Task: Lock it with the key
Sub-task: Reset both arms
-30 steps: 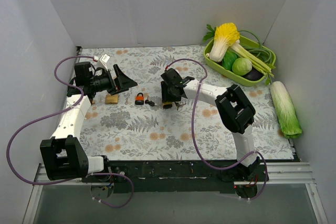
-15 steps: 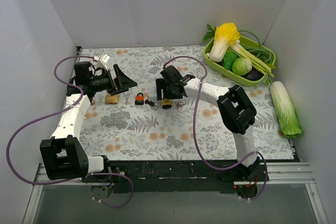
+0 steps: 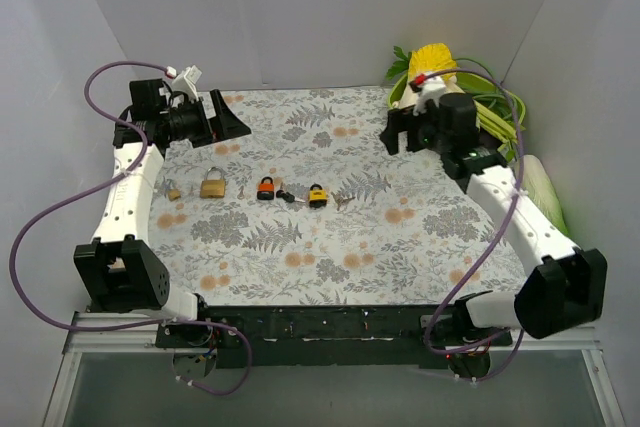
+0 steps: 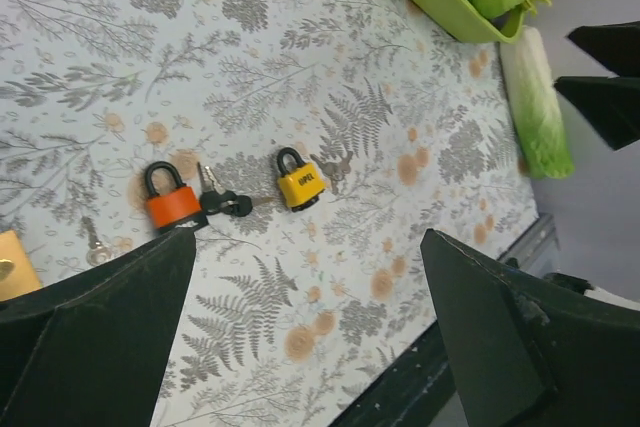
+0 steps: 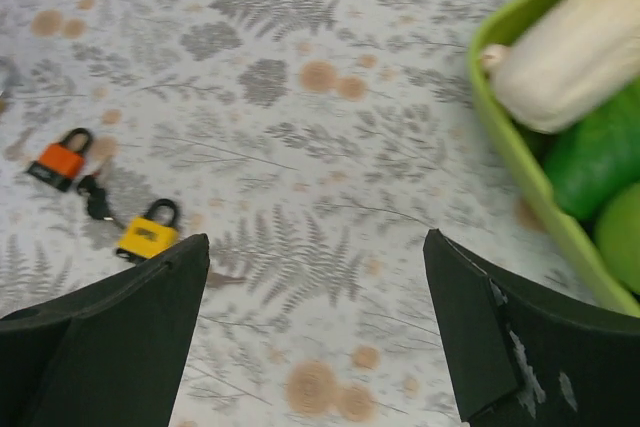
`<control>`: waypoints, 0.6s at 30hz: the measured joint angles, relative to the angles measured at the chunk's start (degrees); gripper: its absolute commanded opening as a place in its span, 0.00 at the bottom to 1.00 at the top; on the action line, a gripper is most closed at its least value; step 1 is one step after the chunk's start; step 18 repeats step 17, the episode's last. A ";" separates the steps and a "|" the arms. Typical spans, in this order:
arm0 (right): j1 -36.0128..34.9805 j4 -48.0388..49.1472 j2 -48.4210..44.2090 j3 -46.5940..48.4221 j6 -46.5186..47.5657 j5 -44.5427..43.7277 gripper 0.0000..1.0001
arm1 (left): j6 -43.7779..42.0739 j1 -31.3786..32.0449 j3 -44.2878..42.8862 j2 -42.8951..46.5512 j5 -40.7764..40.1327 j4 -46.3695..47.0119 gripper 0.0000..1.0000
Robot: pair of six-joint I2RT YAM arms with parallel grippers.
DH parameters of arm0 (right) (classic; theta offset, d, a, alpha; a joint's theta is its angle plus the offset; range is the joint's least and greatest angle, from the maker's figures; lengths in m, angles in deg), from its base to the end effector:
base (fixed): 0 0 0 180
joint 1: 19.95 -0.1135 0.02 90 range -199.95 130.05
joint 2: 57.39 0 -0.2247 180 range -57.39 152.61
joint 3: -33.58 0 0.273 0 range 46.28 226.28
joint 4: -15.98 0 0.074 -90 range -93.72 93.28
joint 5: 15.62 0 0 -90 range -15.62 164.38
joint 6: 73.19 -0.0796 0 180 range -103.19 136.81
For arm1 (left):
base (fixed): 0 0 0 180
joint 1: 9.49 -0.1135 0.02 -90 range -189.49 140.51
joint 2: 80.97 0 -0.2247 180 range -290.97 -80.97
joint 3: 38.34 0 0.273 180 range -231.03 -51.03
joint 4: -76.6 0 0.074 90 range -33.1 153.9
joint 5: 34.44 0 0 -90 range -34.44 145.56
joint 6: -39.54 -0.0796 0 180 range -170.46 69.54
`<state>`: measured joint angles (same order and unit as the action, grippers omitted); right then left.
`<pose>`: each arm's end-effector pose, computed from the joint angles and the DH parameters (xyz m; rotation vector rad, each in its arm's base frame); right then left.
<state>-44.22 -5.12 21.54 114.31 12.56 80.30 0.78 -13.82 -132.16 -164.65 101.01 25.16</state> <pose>0.3561 0.1696 0.2920 -0.4048 1.8867 0.4336 0.3648 -0.0293 0.2992 -0.6978 2.2750 -1.3194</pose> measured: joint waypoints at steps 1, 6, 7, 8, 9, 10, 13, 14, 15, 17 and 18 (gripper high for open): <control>3.58 -0.39 -2.60 -1.90 2.12 1.29 0.95 | -1.03 0.13 -0.28 0.20 -0.92 -0.24 0.98; 13.20 -4.17 -10.21 -6.36 10.73 4.94 0.95 | -4.70 2.71 0.66 1.40 -6.82 0.07 0.98; 14.40 -4.92 -11.93 -7.52 11.98 5.57 0.95 | -5.11 3.72 2.01 2.05 -8.52 0.79 0.98; 15.13 -5.27 -13.16 -8.44 12.46 5.92 0.94 | -5.49 5.22 3.72 2.82 -10.60 1.16 0.98; 16.11 -5.29 -14.78 -9.88 13.09 6.34 0.94 | -5.84 6.97 5.68 3.67 -12.81 1.68 0.98; 16.92 -5.68 -16.39 -11.34 13.51 6.58 0.94 | -6.23 8.87 8.13 4.70 -14.73 2.58 0.98; 18.40 -6.38 -20.87 -16.00 13.88 6.64 0.94 | -6.91 13.73 15.04 7.72 -18.86 4.02 0.98; 18.51 -6.67 -22.43 -17.64 13.92 6.69 0.94 | -7.06 14.73 17.09 8.74 -19.87 4.28 0.98; 18.49 -6.91 -24.13 -19.39 13.99 6.78 0.94 | -7.19 15.23 18.67 9.66 -20.72 4.44 0.98; 18.49 -7.39 -26.97 -21.68 14.29 7.13 0.94 | -7.34 15.50 20.72 11.43 -22.99 4.68 0.98; 18.49 -7.39 -26.97 -21.68 14.29 7.13 0.94 | -7.34 15.50 20.72 11.43 -22.99 4.68 0.98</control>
